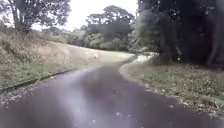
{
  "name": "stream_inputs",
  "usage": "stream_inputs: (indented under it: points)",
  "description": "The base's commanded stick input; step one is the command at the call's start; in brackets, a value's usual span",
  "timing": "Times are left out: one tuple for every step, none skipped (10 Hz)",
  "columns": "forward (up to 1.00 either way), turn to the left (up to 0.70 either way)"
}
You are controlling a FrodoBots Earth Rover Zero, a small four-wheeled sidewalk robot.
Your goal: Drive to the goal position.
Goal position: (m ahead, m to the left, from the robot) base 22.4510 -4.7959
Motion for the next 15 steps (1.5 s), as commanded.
stream_inputs:
  points:
    - [0.45,0.02]
    - [0.45,0.02]
    - [0.45,0.02]
    - [0.45,0.02]
    - [0.45,0.02]
    - [0.45,0.02]
    - [0.45,0.02]
    - [0.45,0.02]
    - [0.45,0.02]
    - [0.45,0.02]
    - [0.45,0.02]
    - [0.45,0.02]
    - [0.45,0.02]
    - [0.45,0.02]
    - [0.45,0.02]
